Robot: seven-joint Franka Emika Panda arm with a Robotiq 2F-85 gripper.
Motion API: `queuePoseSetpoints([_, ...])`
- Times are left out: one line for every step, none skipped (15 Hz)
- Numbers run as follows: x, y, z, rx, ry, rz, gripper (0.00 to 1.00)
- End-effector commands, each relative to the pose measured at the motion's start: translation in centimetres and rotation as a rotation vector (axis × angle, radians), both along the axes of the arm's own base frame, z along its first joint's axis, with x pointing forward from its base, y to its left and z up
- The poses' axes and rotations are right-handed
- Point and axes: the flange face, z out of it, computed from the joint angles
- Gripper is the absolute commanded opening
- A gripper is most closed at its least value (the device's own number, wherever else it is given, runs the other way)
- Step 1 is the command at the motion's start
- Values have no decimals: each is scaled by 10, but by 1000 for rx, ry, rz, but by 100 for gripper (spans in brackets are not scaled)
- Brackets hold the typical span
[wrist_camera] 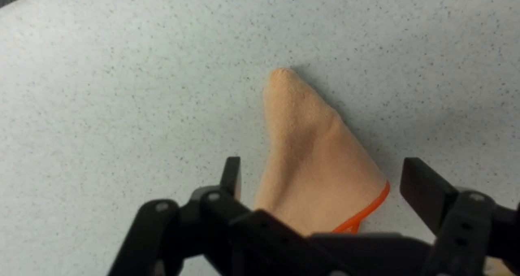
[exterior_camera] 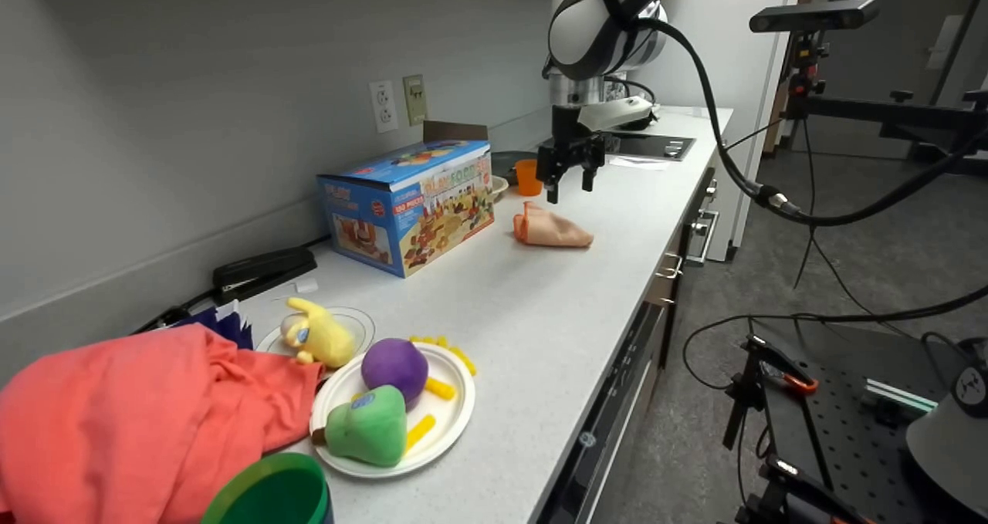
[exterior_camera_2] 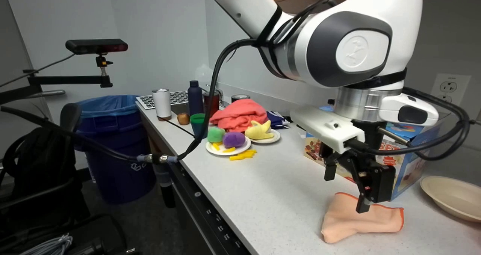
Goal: Unfold the orange cloth
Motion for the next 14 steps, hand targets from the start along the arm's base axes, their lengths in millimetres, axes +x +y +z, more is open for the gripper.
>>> queuePoseSetpoints([3,0,-1,-3,-1,8,100])
queuePoseSetpoints([5,-1,-4,-5,-1,12,100])
queuePoseSetpoints([6,-1,-6,-6,0,14,100])
queuePoseSetpoints([6,-2,-7,-7,1,14,100])
queuePoseSetpoints([6,-2,-7,-7,1,14,100])
queuePoseSetpoints([7,-2,-7,-7,1,14,100])
queuePoseSetpoints([13,-5,-6,-27,-35,12,100])
queuePoseSetpoints([20,-11,-6,-28,-65,12,100])
queuePoseSetpoints([24,-16,-6,-30,-89,15,100])
queuePoseSetpoints([29,-22,-8,-27,-115,10,100])
queuePoseSetpoints([34,-30,-11,-17,-138,15,100])
queuePoseSetpoints([37,-36,-14,-1,-155,23,100])
queuePoseSetpoints([39,-44,-18,21,-171,41,100])
queuePoseSetpoints([41,-53,-22,44,-190,56,100])
